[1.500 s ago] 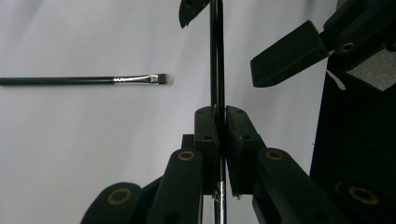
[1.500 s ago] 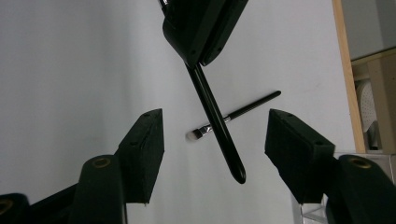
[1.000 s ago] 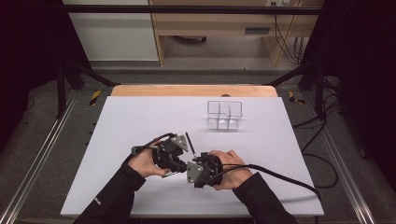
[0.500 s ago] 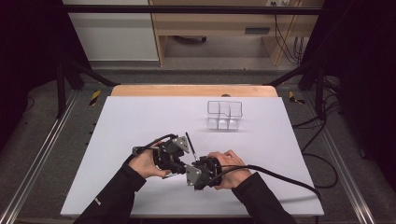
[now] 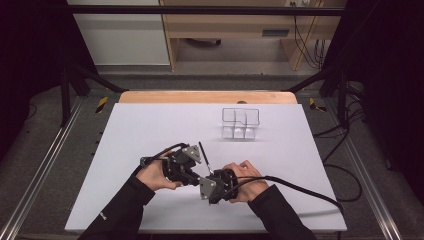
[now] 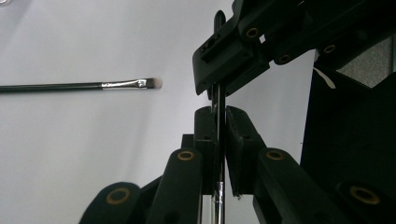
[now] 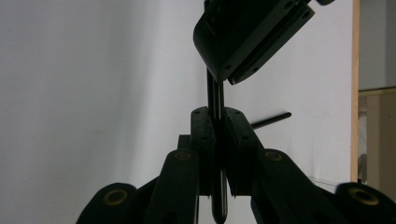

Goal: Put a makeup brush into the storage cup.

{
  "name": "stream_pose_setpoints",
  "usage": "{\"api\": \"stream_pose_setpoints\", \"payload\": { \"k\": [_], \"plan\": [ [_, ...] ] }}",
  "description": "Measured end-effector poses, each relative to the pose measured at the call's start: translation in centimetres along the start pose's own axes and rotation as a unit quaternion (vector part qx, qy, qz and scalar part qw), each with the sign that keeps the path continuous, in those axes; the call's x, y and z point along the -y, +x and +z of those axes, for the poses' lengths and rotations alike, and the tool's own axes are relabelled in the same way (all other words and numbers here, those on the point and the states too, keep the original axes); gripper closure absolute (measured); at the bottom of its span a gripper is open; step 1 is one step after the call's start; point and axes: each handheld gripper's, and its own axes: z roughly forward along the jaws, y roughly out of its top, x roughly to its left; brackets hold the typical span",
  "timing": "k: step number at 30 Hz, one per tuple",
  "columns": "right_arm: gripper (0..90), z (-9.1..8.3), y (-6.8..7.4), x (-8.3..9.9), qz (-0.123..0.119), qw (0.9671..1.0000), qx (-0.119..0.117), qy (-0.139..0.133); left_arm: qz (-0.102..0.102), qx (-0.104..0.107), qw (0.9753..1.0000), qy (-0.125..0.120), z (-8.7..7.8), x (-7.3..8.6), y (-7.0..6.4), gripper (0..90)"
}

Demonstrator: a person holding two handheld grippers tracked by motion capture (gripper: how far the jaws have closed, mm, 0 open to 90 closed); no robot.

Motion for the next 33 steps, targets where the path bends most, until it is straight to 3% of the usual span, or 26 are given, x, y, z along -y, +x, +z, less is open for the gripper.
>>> {"api": "stream_pose_setpoints", "payload": {
  "k": [7, 13, 18, 25, 33],
  "plan": [
    [84.2, 0.0, -0.2, 0.1, 0.006, 1.0000, -0.003, -0.007, 0.002, -0.002, 0.9999, -0.015, -0.2, 0.5, 0.3, 78.0],
    [84.2, 0.2, -0.6, 0.6, 0.033, 0.9993, -0.008, -0.013, -0.003, -0.037, 0.9986, -0.038, -1.1, 1.3, 0.6, 61.5],
    [84.2, 0.2, -0.9, 1.1, 0.053, 0.9984, -0.008, -0.016, -0.013, -0.067, 0.9956, -0.064, -1.9, 2.3, 1.0, 47.9],
    [84.1, 0.1, -1.0, 1.9, 0.072, 0.9972, -0.008, -0.016, -0.028, -0.086, 0.9922, -0.085, -2.2, 3.7, 1.3, 38.5],
    [84.1, -0.4, -1.1, 3.0, 0.113, 0.9932, -0.008, -0.030, -0.056, -0.114, 0.9840, -0.125, -2.4, 5.2, 1.2, 23.0]
  ]
}}
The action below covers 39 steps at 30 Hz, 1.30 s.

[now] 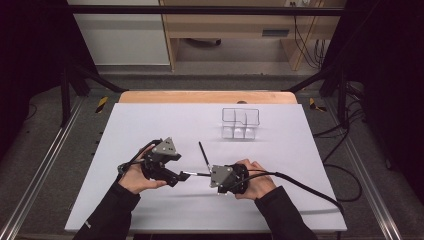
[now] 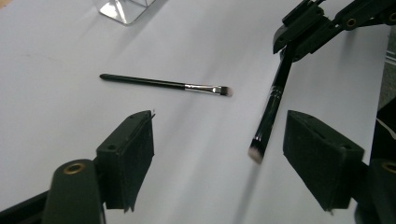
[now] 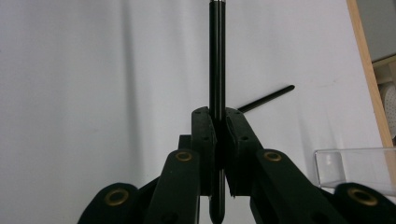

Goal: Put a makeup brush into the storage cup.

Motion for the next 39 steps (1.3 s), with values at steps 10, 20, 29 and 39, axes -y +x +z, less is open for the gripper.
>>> {"api": "stream_pose_setpoints", "payload": {
  "k": [10, 20, 29, 39],
  "plan": [
    [84.1, -0.4, 0.0, 1.4, 0.052, 0.9984, 0.006, -0.022, -0.038, -0.031, 0.9977, -0.047, -0.4, 1.5, 0.1, 15.1],
    [84.1, -0.5, 0.4, 2.6, 0.097, 0.9938, 0.020, -0.051, -0.071, -0.046, 0.9929, -0.083, -0.4, 2.7, 0.1, 14.0],
    [84.1, -0.4, 0.6, 3.2, 0.136, 0.9878, 0.026, -0.071, -0.088, -0.048, 0.9883, -0.115, -0.3, 3.3, -0.4, 13.3],
    [84.1, -0.8, 0.5, 3.5, 0.183, 0.9779, 0.029, -0.097, -0.119, -0.067, 0.9785, -0.154, -0.3, 3.9, -0.6, 12.8]
  ]
}}
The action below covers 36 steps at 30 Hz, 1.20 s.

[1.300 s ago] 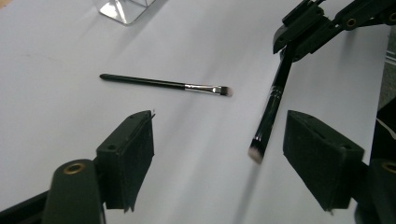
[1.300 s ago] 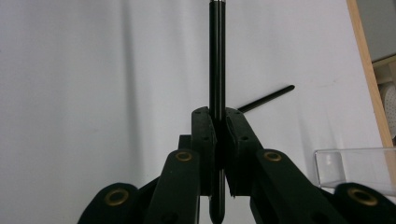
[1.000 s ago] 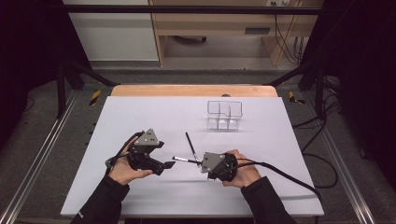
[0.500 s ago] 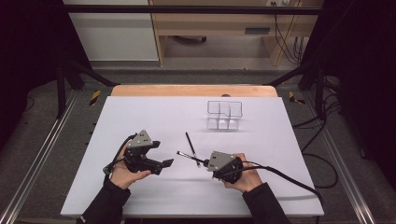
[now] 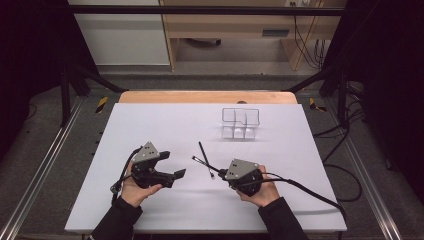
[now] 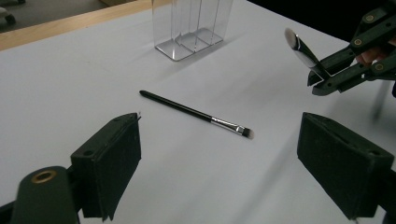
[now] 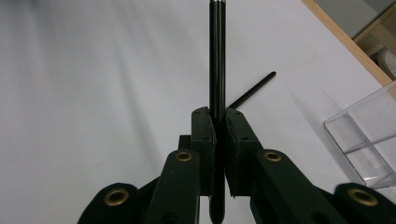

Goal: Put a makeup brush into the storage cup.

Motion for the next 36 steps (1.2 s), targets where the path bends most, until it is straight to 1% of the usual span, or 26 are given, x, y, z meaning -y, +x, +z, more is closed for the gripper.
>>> {"api": "stream_pose_setpoints", "payload": {
  "k": [3, 9, 14, 15, 17, 19, 21, 25, 27, 36],
  "plan": [
    [84.1, 0.0, -0.1, 0.2, 0.023, 0.9996, -0.003, -0.012, -0.010, 0.000, 0.9999, -0.009, 0.1, 0.1, -0.1, 12.8],
    [84.1, 0.1, 0.0, 0.5, 0.049, 0.9986, -0.002, -0.022, -0.020, -0.001, 0.9996, -0.019, 0.4, 0.3, -0.5, 12.8],
    [84.1, 0.3, 0.1, 0.7, 0.066, 0.9974, -0.003, -0.028, -0.029, -0.003, 0.9990, -0.033, 0.4, 0.4, -0.7, 13.0],
    [84.1, 0.4, 0.1, 0.7, 0.068, 0.9972, -0.002, -0.030, -0.031, 0.000, 0.9989, -0.034, 0.5, 0.4, -0.7, 13.0],
    [84.1, 0.5, 0.2, 0.7, 0.073, 0.9968, -0.002, -0.032, -0.032, -0.003, 0.9988, -0.039, 0.5, 0.4, -0.8, 13.0],
    [84.1, 0.6, 0.3, 0.7, 0.078, 0.9964, 0.000, -0.034, -0.035, 0.003, 0.9985, -0.041, 0.6, 0.4, -0.9, 13.0],
    [84.1, 0.7, 0.3, 0.7, 0.084, 0.9958, 0.002, -0.037, -0.034, 0.004, 0.9984, -0.045, 0.7, 0.4, -1.1, 13.1],
    [84.1, 0.7, 0.3, 0.7, 0.094, 0.9945, -0.001, -0.045, -0.040, 0.006, 0.9977, -0.054, 1.0, 0.4, -1.4, 13.4],
    [84.1, 0.7, 0.3, 0.6, 0.099, 0.9939, 0.004, -0.049, -0.043, 0.006, 0.9972, -0.060, 1.1, 0.4, -1.6, 13.7],
    [84.1, 0.7, 0.2, 0.5, 0.118, 0.9911, 0.002, -0.063, -0.057, 0.019, 0.9944, -0.086, 1.4, -0.2, -2.1, 15.5]
  ]
}}
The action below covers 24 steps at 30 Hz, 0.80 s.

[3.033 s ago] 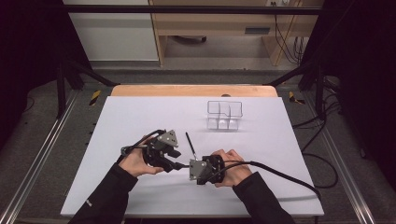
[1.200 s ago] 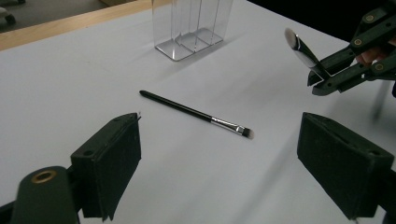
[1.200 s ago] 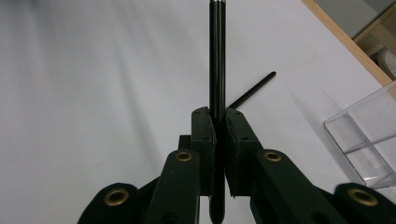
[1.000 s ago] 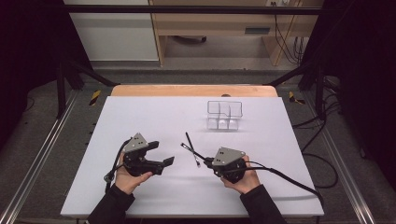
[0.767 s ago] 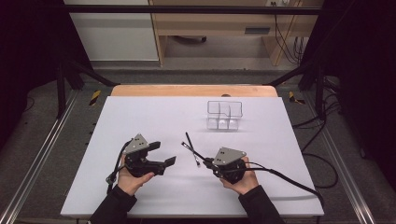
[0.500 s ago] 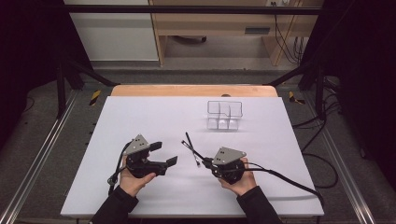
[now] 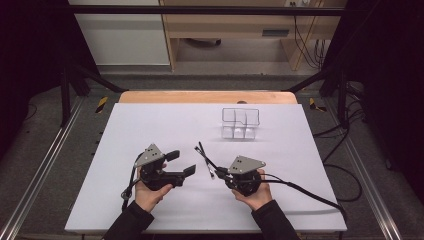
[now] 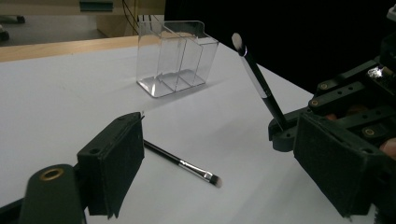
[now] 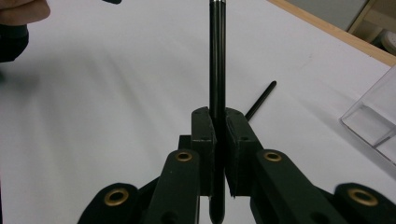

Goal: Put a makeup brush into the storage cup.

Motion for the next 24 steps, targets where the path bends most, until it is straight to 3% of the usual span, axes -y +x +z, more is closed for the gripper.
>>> {"api": "stream_pose_setpoints", "payload": {
  "k": [24],
  "plan": [
    [84.1, -0.2, 0.0, -0.4, 0.042, 0.9985, -0.005, -0.035, -0.030, 0.017, 0.9980, -0.052, 2.2, -1.4, -1.1, 22.6]
  ]
}}
